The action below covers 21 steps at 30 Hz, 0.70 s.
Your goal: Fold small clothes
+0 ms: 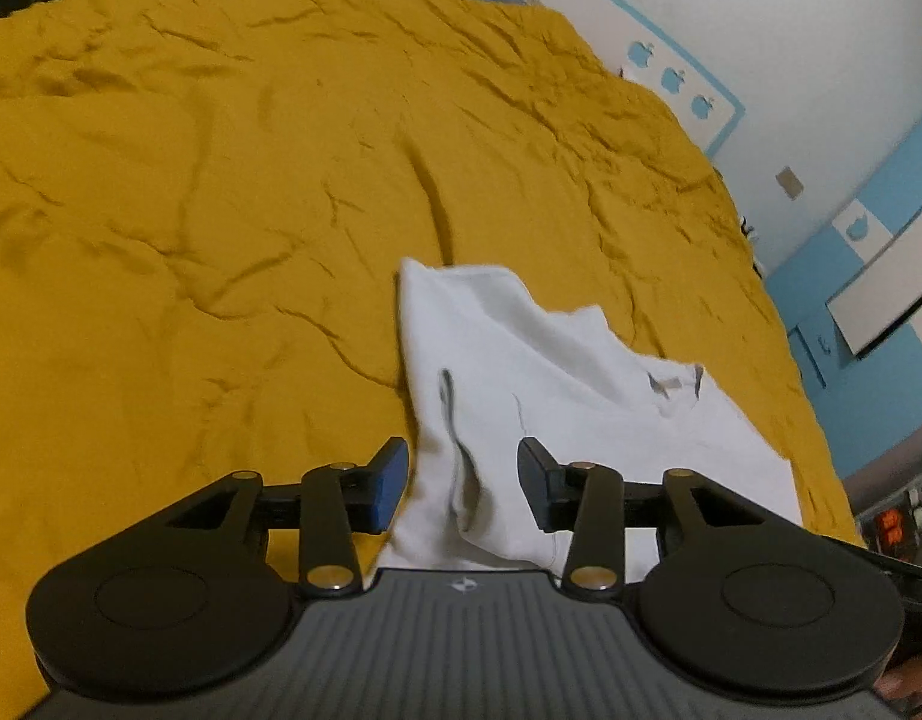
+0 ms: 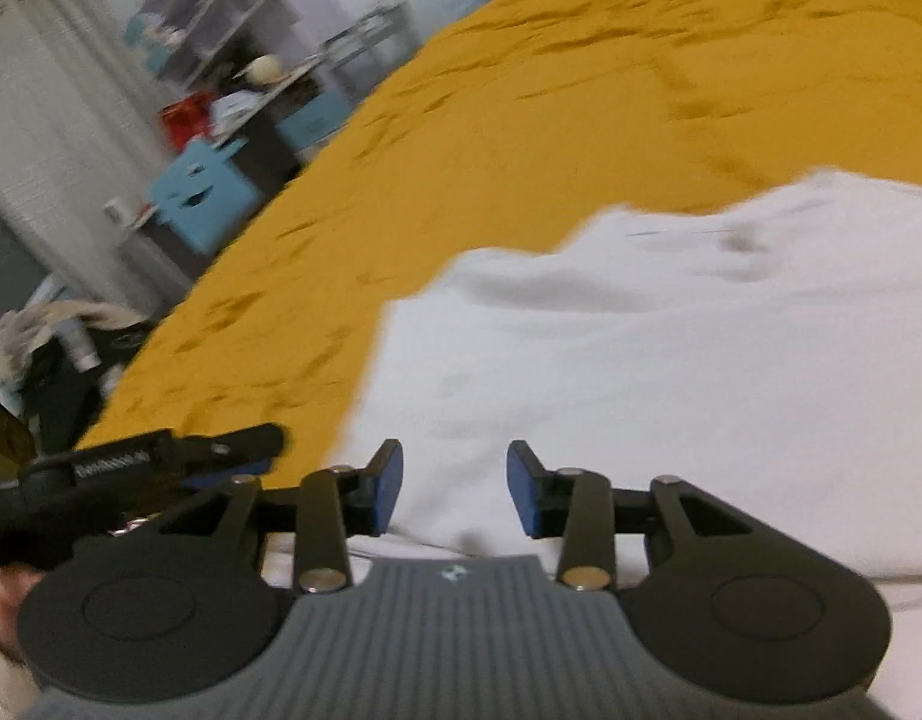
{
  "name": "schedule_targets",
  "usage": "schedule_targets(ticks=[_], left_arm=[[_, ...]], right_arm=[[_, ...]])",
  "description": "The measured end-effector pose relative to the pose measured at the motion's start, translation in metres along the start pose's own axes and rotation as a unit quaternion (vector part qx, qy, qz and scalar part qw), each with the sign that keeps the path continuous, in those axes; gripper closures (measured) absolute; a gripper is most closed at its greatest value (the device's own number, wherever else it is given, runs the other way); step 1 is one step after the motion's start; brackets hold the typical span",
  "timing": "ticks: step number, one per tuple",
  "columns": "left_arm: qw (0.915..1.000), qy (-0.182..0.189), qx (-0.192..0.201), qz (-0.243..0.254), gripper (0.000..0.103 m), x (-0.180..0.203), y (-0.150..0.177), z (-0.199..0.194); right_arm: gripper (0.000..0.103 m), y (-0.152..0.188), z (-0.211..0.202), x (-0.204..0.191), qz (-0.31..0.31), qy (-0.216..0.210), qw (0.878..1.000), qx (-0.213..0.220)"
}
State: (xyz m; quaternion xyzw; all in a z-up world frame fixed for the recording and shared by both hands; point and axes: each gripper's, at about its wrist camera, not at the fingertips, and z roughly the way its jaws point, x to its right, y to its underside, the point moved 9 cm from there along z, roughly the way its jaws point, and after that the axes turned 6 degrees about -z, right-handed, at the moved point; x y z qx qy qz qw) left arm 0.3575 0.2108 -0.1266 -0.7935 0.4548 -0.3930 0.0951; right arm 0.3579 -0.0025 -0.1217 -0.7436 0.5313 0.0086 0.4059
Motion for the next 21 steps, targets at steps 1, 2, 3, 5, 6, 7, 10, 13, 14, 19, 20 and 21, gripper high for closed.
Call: schedule_targets(ticks=[1,2,3,5,6,7,10,13,14,19,20,21], left_arm=[[1.0,0.002,-0.001,0.008,0.054,0.005,0.002,0.003],[0.9999,0.002,0.003,0.016,0.054,0.009,0.004,0.005],[0.9996,0.002,0.008,0.027,0.055,0.014,0.005,0.006],[0.9987,-0.003,0.015,0.048,0.055,0.021,0.008,0.008],[0.9981,-0.013,0.015,0.058,0.058,0.024,0.01,0.01],[0.9972,-0.029,0.01,0.069,0.06,0.024,0.013,0.014],[0.9956,-0.047,-0.004,0.081,0.061,0.023,0.021,0.025],[0.9943,-0.063,-0.009,0.086,0.063,0.019,0.027,0.031],[0.9936,-0.068,-0.012,0.089,0.064,0.018,0.029,0.033],[0.9905,-0.088,-0.019,0.104,0.071,0.014,0.032,0.041],[0.9903,-0.091,-0.02,0.103,0.072,0.013,0.032,0.042],[0.9902,-0.092,-0.021,0.102,0.074,0.013,0.031,0.044]], right_arm=[[0.068,0.002,-0.014,0.018,0.003,0.018,1.0,0.006],[0.068,0.005,-0.027,0.034,0.003,0.035,0.999,0.012],[0.068,0.008,-0.04,0.051,0.004,0.055,0.998,0.02],[0.068,0.015,-0.071,0.086,0.009,0.096,0.994,0.04],[0.068,0.019,-0.089,0.105,0.016,0.118,0.992,0.051],[0.068,0.023,-0.106,0.125,0.023,0.147,0.987,0.06],[0.066,0.036,-0.149,0.176,0.026,0.233,0.969,0.075],[0.062,0.045,-0.168,0.211,0.036,0.27,0.959,0.073],[0.059,0.048,-0.172,0.22,0.043,0.274,0.958,0.074],[0.059,0.054,-0.165,0.247,0.065,0.235,0.967,0.067],[0.065,0.056,-0.161,0.25,0.065,0.229,0.969,0.066],[0.096,0.055,-0.153,0.251,0.067,0.229,0.969,0.06]])
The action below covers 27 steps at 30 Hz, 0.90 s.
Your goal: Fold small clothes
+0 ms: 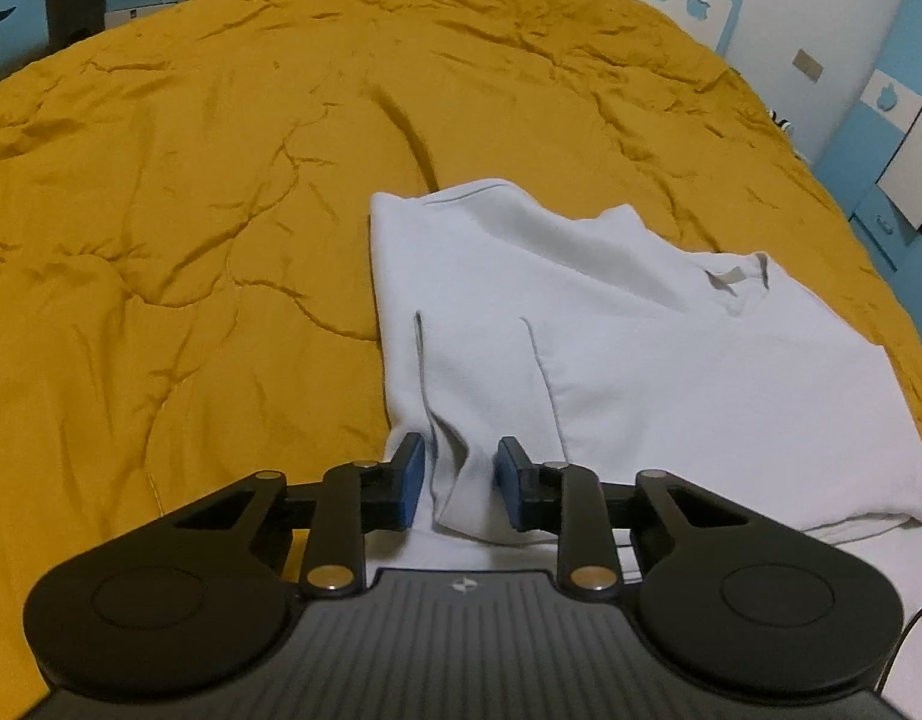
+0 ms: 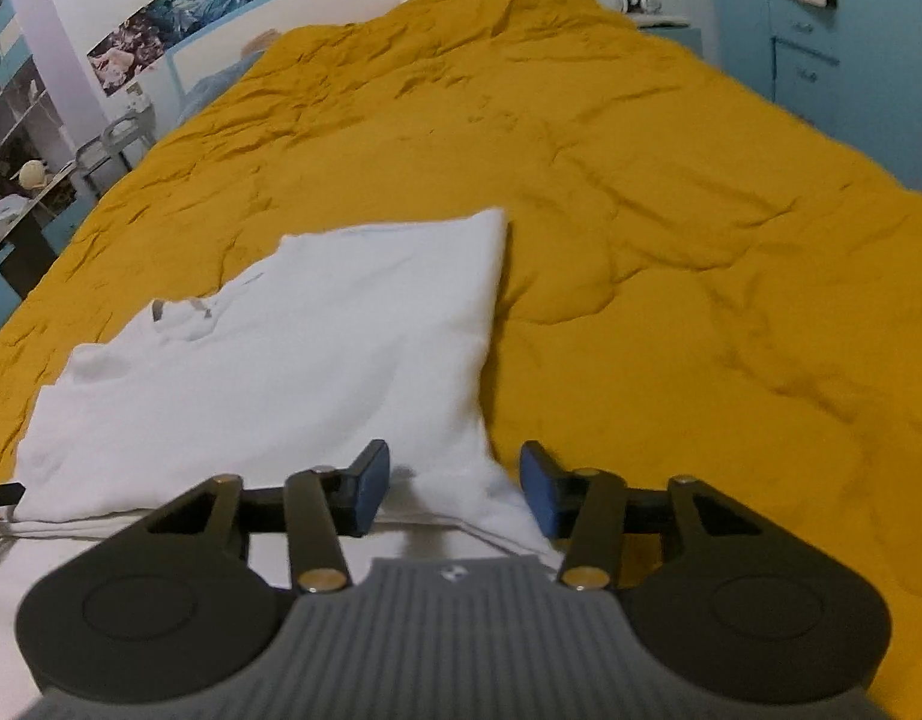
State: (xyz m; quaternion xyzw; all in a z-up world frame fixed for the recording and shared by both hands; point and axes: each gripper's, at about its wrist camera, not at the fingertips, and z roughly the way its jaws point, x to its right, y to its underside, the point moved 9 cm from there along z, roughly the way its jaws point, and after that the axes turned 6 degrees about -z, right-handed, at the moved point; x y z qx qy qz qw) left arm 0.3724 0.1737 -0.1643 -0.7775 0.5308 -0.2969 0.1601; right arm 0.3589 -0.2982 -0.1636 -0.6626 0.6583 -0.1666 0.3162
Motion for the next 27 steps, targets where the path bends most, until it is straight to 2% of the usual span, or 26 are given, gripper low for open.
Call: schedule_targets(ticks=[1,3,5,11,16,17,18,20,22,27], left_arm=[[1.0,-0.001,-0.001,0.0,0.077,0.0,0.0,0.0],[1.0,-0.004,-0.003,0.005,0.079,0.0,0.0,0.0],[0.9998,-0.011,-0.006,0.014,0.079,0.0,0.0,0.004],[0.9988,-0.028,-0.011,0.038,0.076,-0.004,0.006,0.015],[0.9982,-0.035,-0.014,0.046,0.075,-0.002,0.002,0.009],[0.9979,-0.038,-0.011,0.05,0.075,0.001,0.001,0.005],[0.9977,-0.038,-0.007,0.055,0.075,0.004,0.0,-0.002],[0.9975,-0.027,0.006,0.065,0.075,0.01,-0.002,-0.017],[0.9969,-0.015,0.016,0.076,0.075,0.016,-0.003,-0.035],[0.9925,0.008,0.027,0.119,0.075,0.032,0.004,-0.08]], right_arm=[[0.099,0.001,0.004,0.003,-0.002,0.01,1.0,-0.006],[0.103,-0.004,0.001,0.004,0.011,0.0,1.0,0.003],[0.103,-0.007,-0.001,0.003,0.011,0.006,1.0,0.012],[0.103,0.012,0.028,0.017,0.033,0.017,0.999,-0.024],[0.101,0.006,0.031,0.013,0.03,0.019,0.999,-0.036],[0.1,0.003,0.028,0.01,0.021,0.016,0.999,-0.036],[0.094,0.001,0.024,0.007,0.009,0.014,0.999,-0.035],[0.092,-0.005,0.007,-0.002,-0.023,0.014,0.999,-0.026],[0.084,-0.011,-0.01,-0.008,-0.044,0.003,0.999,-0.015],[0.081,-0.022,-0.06,-0.027,-0.087,-0.015,0.996,0.006]])
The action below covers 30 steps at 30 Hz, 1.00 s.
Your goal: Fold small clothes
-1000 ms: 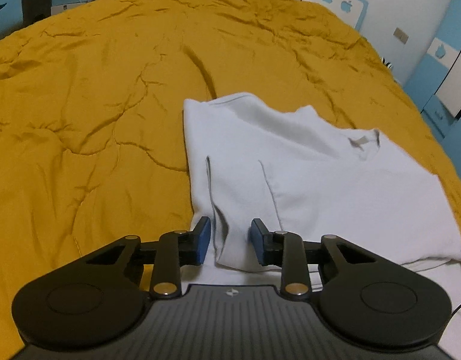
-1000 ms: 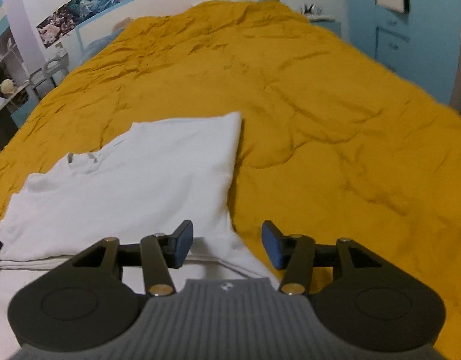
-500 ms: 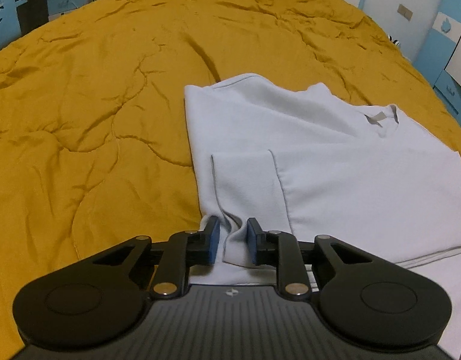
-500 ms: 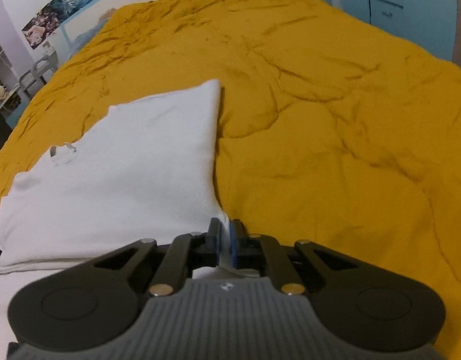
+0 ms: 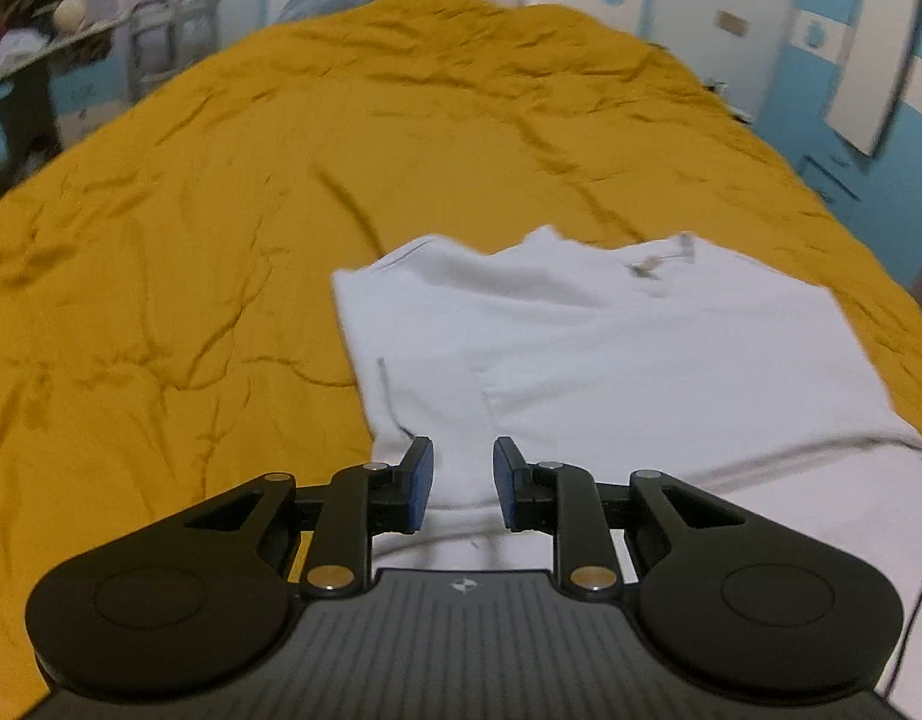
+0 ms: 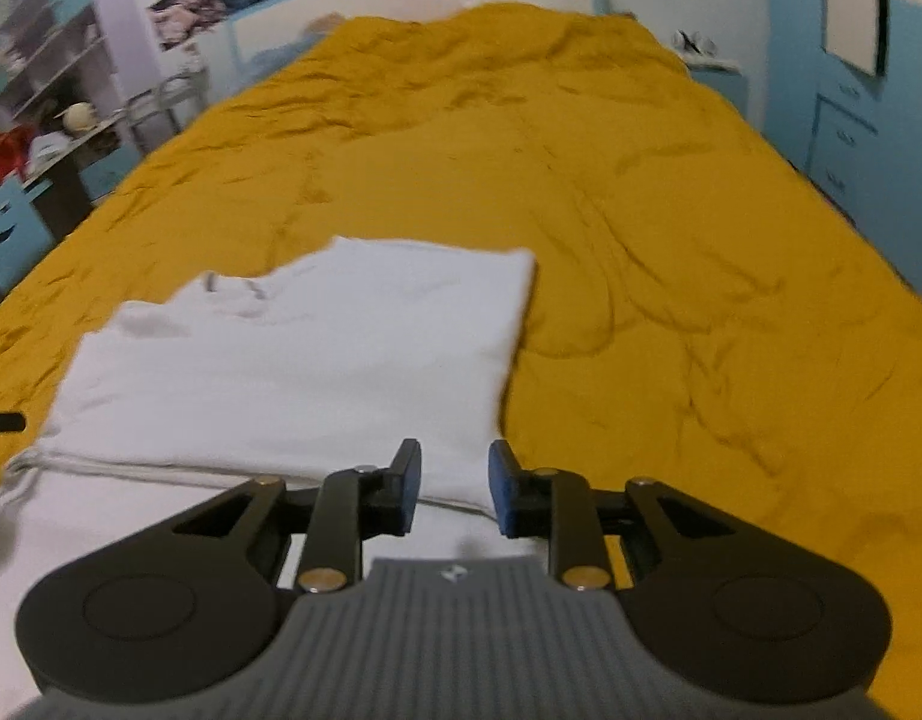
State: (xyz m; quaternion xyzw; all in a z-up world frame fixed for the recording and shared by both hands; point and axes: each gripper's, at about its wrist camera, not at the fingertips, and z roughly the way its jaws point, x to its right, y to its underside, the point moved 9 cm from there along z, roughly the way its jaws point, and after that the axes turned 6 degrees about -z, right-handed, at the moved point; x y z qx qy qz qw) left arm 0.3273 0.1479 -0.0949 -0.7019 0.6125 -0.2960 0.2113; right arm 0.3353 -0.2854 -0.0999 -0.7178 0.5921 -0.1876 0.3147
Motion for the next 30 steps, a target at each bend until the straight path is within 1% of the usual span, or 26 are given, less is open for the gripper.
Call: schedule_targets(ticks=[3,5,6,7,9,12,14,16,19,22,25,30], left_arm=[[0.9995,0.014,0.008,0.028,0.075,0.011,0.005,-0.029],[0.9987,0.02,0.012,0.046,0.075,0.016,0.011,-0.046],[0.9984,0.019,0.015,0.052,0.074,0.017,0.014,-0.054],[0.9981,0.019,0.018,0.055,0.072,0.018,0.016,-0.06],[0.9979,0.02,0.024,0.058,0.07,0.017,0.019,-0.068],[0.9983,0.02,0.029,0.047,0.067,0.011,0.013,-0.067],[0.9982,0.024,0.038,0.041,0.066,0.008,0.003,-0.062],[0.9981,0.03,0.045,0.029,0.062,0.006,-0.009,-0.056],[0.9979,0.039,0.049,0.013,0.06,0.006,-0.031,-0.041],[0.9977,0.037,0.056,0.008,0.056,0.007,-0.054,-0.019],[0.9978,0.038,0.052,0.016,0.056,0.01,-0.077,0.008],[0.9976,0.042,0.035,0.043,0.055,0.02,-0.113,0.069]], right_arm=[[0.075,-0.003,-0.03,-0.013,-0.033,-0.011,0.999,0.01],[0.074,0.0,-0.051,-0.023,-0.055,-0.014,0.998,0.014],[0.072,0.002,-0.059,-0.026,-0.062,-0.016,0.998,0.015],[0.067,0.006,-0.068,-0.03,-0.07,-0.019,0.997,0.016],[0.064,0.014,-0.083,-0.035,-0.077,-0.026,0.997,0.017],[0.064,0.025,-0.091,-0.037,-0.074,-0.04,0.996,0.012],[0.064,0.027,-0.087,-0.033,-0.069,-0.039,0.997,0.008],[0.064,0.024,-0.078,-0.03,-0.063,-0.043,0.997,0.007],[0.064,0.009,-0.055,-0.03,-0.067,-0.039,0.997,0.008],[0.064,-0.013,-0.03,-0.036,-0.079,-0.037,0.996,0.013],[0.064,-0.037,-0.002,-0.043,-0.086,-0.051,0.995,0.013],[0.064,-0.077,0.054,-0.053,-0.104,-0.057,0.993,0.007]])
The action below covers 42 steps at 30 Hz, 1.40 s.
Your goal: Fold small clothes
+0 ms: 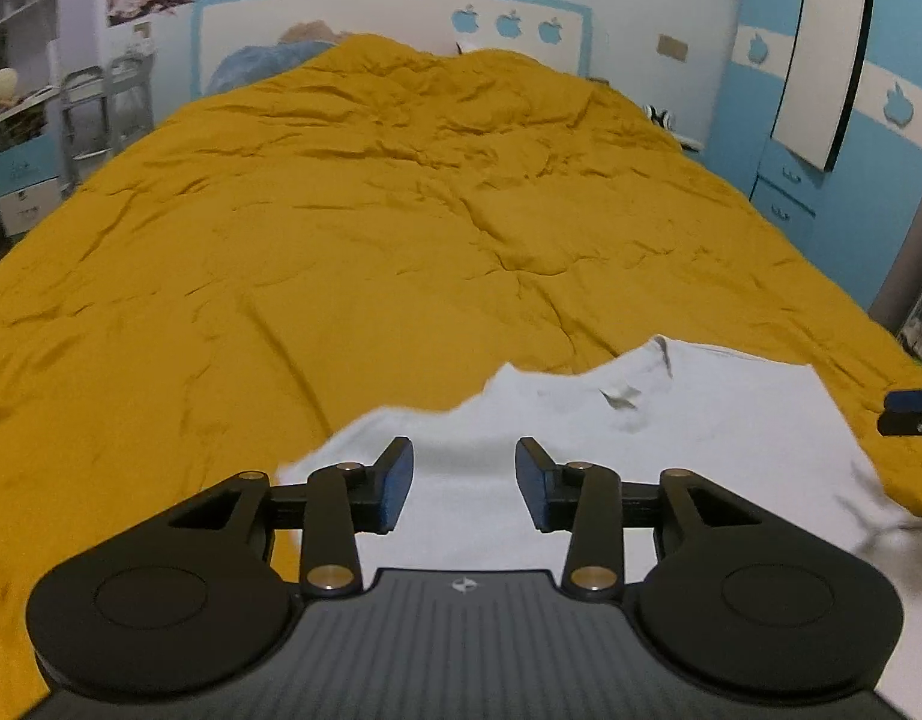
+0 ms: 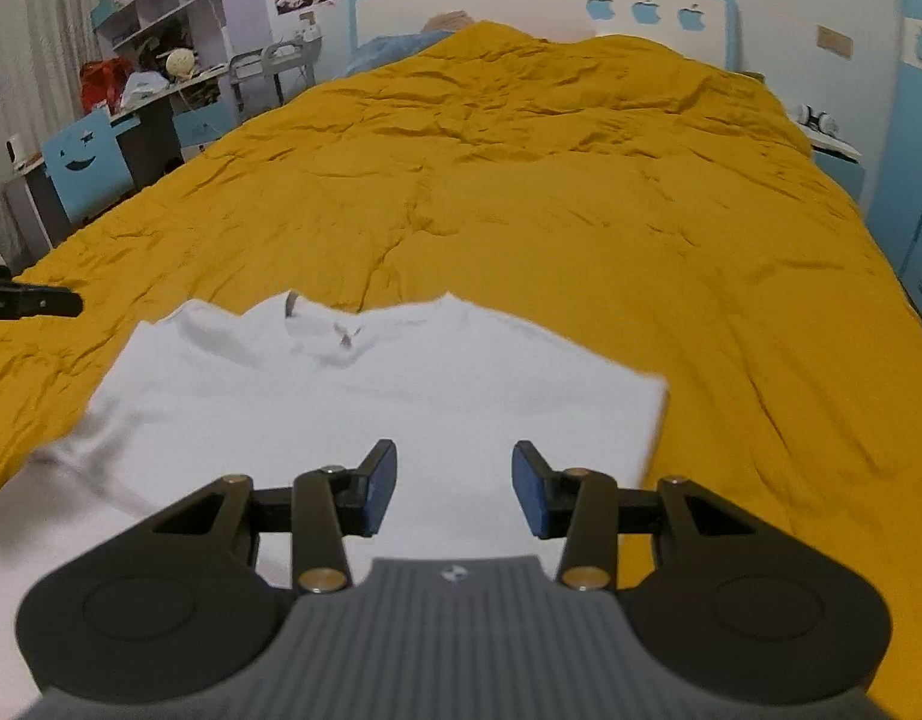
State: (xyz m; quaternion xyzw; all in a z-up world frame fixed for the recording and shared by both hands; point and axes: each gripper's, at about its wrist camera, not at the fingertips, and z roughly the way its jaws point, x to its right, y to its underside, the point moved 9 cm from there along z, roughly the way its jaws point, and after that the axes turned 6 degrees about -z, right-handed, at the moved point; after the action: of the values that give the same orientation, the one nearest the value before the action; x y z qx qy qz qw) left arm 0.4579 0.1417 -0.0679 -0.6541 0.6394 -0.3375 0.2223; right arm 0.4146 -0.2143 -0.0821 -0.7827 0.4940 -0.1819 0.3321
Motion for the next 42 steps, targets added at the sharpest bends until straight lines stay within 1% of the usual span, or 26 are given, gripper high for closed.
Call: schedule_targets(ticks=[1,3,6,9,12,15,17,20,21,22,23,24,26,28,29,30,32,33,34,35,36,37,39,41,42], left_arm=[[1.0,0.002,-0.004,0.001,0.052,0.0,-0.005,0.014],[0.9999,0.007,-0.012,0.001,0.051,-0.002,-0.013,0.044],[0.9994,0.015,-0.03,-0.011,0.05,-0.005,-0.016,0.09],[0.9986,0.022,-0.044,-0.02,0.05,-0.008,-0.014,0.126],[0.9976,0.03,-0.052,-0.034,0.05,-0.009,-0.011,0.155],[0.9963,0.047,-0.054,-0.048,0.05,-0.007,-0.009,0.17],[0.995,0.06,-0.064,-0.047,0.054,-0.003,-0.006,0.181],[0.9954,0.066,-0.063,-0.029,0.072,0.004,-0.001,0.186],[0.9948,0.076,-0.062,-0.028,0.091,0.007,-0.001,0.185],[0.9943,0.083,-0.062,-0.025,0.094,0.011,-0.001,0.183],[0.9959,0.074,-0.051,-0.012,0.095,0.013,-0.001,0.178],[0.9968,0.07,-0.037,0.004,0.096,0.017,-0.003,0.173],[0.9973,0.072,-0.002,0.019,0.096,0.023,-0.014,0.159],[0.9967,0.076,0.022,0.016,0.096,0.027,-0.027,0.149],[0.9968,0.072,0.028,0.023,0.096,0.029,-0.031,0.148],[0.9971,0.064,0.025,0.032,0.096,0.03,-0.031,0.151],[0.9977,0.053,0.001,0.042,0.093,0.031,-0.025,0.161],[0.998,0.046,-0.02,0.04,0.085,0.029,-0.02,0.167],[0.9988,0.026,-0.029,0.03,0.075,0.023,-0.018,0.171],[0.9992,0.02,-0.028,0.018,0.068,0.017,-0.017,0.169],[0.9996,0.016,-0.024,0.004,0.057,0.011,-0.018,0.164],[0.9997,0.014,-0.021,-0.004,0.053,0.007,-0.02,0.16],[0.9997,0.014,-0.015,-0.011,0.052,0.001,-0.025,0.146],[0.9999,-0.006,-0.008,-0.011,0.052,-0.008,-0.032,0.128],[0.9999,-0.009,-0.005,-0.009,0.052,-0.01,-0.035,0.117]], right_arm=[[0.064,-0.009,0.014,0.001,-0.004,-0.003,1.0,-0.001],[0.064,-0.024,0.04,0.004,-0.01,-0.008,1.0,-0.002],[0.064,-0.043,0.084,0.012,-0.01,-0.011,1.0,-0.007],[0.064,-0.057,0.127,0.021,-0.003,-0.012,1.0,-0.009],[0.064,-0.065,0.161,0.029,0.006,-0.009,1.0,-0.01],[0.064,-0.072,0.192,0.035,0.005,-0.013,1.0,-0.014],[0.064,-0.074,0.208,0.034,-0.006,-0.016,1.0,-0.016],[0.064,-0.073,0.231,0.035,-0.012,-0.023,0.999,-0.024],[0.065,-0.071,0.235,0.034,-0.013,-0.025,0.999,-0.025],[0.079,-0.069,0.238,0.033,-0.016,-0.027,0.999,-0.024],[0.087,-0.069,0.236,0.03,-0.02,-0.033,0.999,-0.018],[0.103,-0.07,0.234,0.027,-0.023,-0.04,0.999,-0.012],[0.103,-0.075,0.224,0.023,-0.035,-0.035,0.999,0.014],[0.103,-0.083,0.21,0.021,-0.04,-0.031,0.998,0.044],[0.103,-0.086,0.206,0.022,-0.037,-0.027,0.998,0.051],[0.103,-0.088,0.205,0.023,-0.035,-0.021,0.998,0.055],[0.103,-0.089,0.21,0.026,-0.031,-0.013,0.998,0.046],[0.103,-0.088,0.213,0.027,-0.028,-0.01,0.999,0.04],[0.102,-0.087,0.216,0.029,-0.024,0.004,0.999,0.033],[0.099,-0.084,0.217,0.032,-0.018,0.011,0.999,0.025],[0.092,-0.083,0.218,0.035,-0.01,0.015,1.0,0.016],[0.084,-0.082,0.216,0.036,-0.004,0.014,1.0,0.014],[0.083,-0.08,0.206,0.035,-0.006,0.013,1.0,0.017],[0.083,-0.078,0.194,0.033,-0.013,0.018,1.0,0.012],[0.083,-0.077,0.187,0.031,-0.015,0.017,1.0,0.01]])
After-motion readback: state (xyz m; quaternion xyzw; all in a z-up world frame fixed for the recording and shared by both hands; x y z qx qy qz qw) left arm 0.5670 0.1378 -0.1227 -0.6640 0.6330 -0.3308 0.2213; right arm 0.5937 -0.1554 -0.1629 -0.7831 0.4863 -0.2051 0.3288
